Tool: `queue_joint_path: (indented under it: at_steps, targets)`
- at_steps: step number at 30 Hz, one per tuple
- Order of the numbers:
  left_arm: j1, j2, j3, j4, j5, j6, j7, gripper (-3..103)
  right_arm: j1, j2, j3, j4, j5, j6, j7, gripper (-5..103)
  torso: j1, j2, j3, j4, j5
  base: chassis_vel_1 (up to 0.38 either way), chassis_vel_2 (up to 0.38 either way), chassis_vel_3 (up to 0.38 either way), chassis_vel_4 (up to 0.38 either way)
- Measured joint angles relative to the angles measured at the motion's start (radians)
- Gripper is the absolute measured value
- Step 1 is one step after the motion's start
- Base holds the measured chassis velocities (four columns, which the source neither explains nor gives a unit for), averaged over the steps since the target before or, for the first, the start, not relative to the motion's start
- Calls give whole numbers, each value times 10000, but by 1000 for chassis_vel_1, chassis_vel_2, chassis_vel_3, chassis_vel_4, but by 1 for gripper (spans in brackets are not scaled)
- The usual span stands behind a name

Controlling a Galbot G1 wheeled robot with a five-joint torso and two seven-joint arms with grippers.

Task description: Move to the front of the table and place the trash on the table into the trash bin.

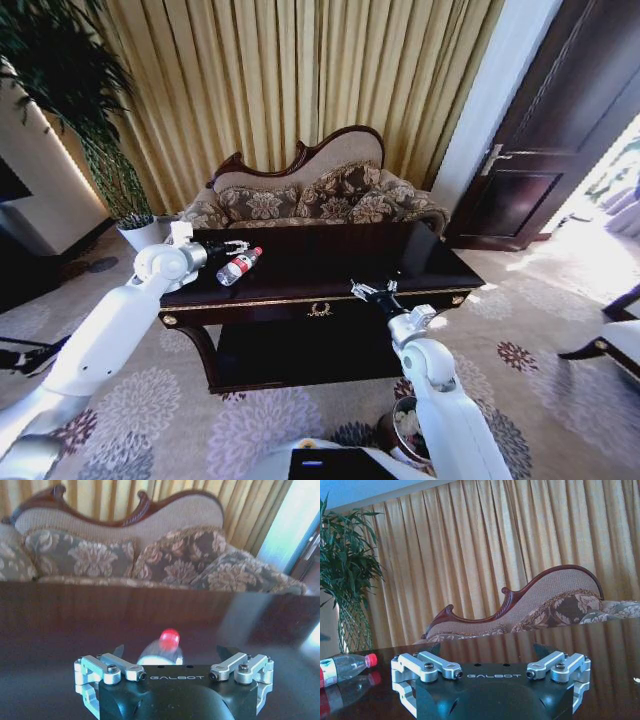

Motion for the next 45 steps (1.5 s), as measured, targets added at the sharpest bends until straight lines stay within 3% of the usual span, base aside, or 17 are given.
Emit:
queue_joint_path:
  at_steps: [18, 34, 45]
  targets:
    - [279, -58, 130, 520, 451, -44, 496, 100, 10, 205, -132, -420, -603, 329, 0, 100, 0, 0, 0, -1, 2, 0, 0, 0, 0]
    - [2, 354, 935, 444, 1478, -54, 373, 100, 201, 535, -255, -906, -707, 530, 0, 100, 0, 0, 0, 0, 2, 0, 0, 0, 0]
    - [-24, 305, 963, 562, 1481, -64, 429, 100, 367, 532, -311, -1166, -703, 623, 0, 100, 0, 0, 0, -1, 2, 0, 0, 0, 0]
